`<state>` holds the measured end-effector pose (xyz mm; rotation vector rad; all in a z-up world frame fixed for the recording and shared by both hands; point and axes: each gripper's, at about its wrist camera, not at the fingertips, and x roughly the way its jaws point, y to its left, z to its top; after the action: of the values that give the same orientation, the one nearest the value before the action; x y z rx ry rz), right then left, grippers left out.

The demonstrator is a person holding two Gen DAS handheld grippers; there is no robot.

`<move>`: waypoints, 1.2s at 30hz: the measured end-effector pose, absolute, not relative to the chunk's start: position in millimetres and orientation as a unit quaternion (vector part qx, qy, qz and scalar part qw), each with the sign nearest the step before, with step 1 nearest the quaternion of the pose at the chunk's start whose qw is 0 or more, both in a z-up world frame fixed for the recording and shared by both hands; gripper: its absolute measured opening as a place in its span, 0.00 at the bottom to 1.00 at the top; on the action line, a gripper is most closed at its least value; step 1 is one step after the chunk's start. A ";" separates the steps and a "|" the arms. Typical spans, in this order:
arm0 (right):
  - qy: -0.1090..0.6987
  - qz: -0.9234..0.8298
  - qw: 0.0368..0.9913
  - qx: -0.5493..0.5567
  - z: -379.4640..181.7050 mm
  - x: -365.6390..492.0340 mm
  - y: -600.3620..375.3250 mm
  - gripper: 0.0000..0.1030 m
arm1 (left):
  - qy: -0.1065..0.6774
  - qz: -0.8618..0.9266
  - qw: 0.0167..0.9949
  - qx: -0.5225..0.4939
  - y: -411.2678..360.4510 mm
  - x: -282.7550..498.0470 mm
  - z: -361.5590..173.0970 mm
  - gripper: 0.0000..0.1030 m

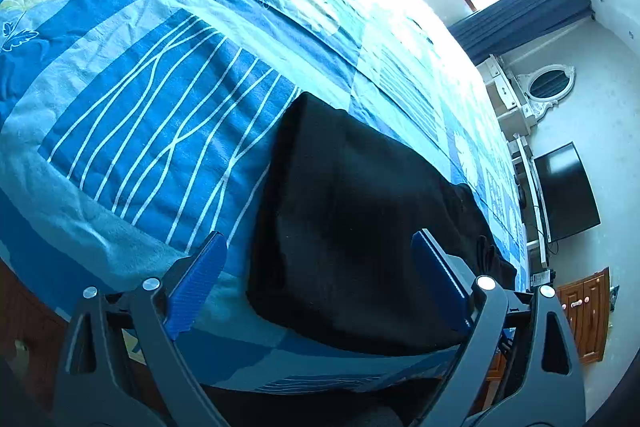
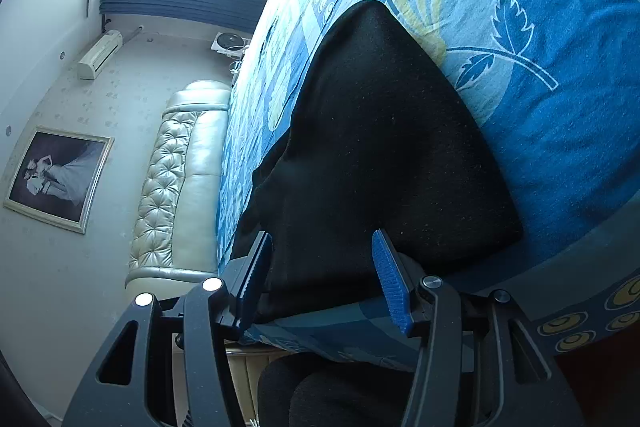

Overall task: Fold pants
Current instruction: 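Roll the left tool and grasp the end of the folded pants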

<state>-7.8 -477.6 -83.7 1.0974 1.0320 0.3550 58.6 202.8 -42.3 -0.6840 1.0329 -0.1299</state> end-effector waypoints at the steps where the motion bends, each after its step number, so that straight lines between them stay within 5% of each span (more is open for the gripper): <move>1: 0.466 0.160 0.717 0.493 -83.3 -8.0 -476.8 0.51 | 0.492 -0.062 0.810 -0.314 203.0 64.8 -46.6 0.90; 5: 0.466 0.159 0.718 0.492 -81.8 -7.7 -474.5 0.52 | 0.503 -0.109 0.796 -0.320 197.3 82.5 -59.3 0.87; 7: 0.466 0.158 0.717 0.493 -82.6 -6.4 -474.5 0.52 | 0.502 -0.146 0.783 -0.338 192.3 87.0 -64.7 0.74; 14: 0.465 0.157 0.721 0.490 -81.7 -5.7 -472.3 0.57 | 0.466 -0.212 0.740 -0.435 205.5 85.7 -88.4 0.69; 17: 0.463 0.156 0.722 0.490 -81.3 -4.5 -470.3 0.58 | 0.482 -0.208 0.742 -0.418 203.5 86.2 -90.3 0.48; 19: 0.461 0.156 0.721 0.492 -82.9 -4.2 -469.7 0.58 | 0.505 -0.203 0.731 -0.413 199.5 89.2 -96.0 0.21; 26: 0.460 0.154 0.722 0.492 -84.7 -3.7 -469.4 0.58 | 0.514 -0.183 0.722 -0.426 195.0 90.8 -79.5 0.14; 36: 0.464 0.153 0.728 0.481 -81.8 -2.8 -466.7 0.58 | 0.498 -0.197 0.776 -0.333 124.9 95.4 43.8 0.13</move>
<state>-2.8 -466.7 -81.8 1.0597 1.0213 0.3374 95.4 124.9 43.8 -0.7208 1.0767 -0.4268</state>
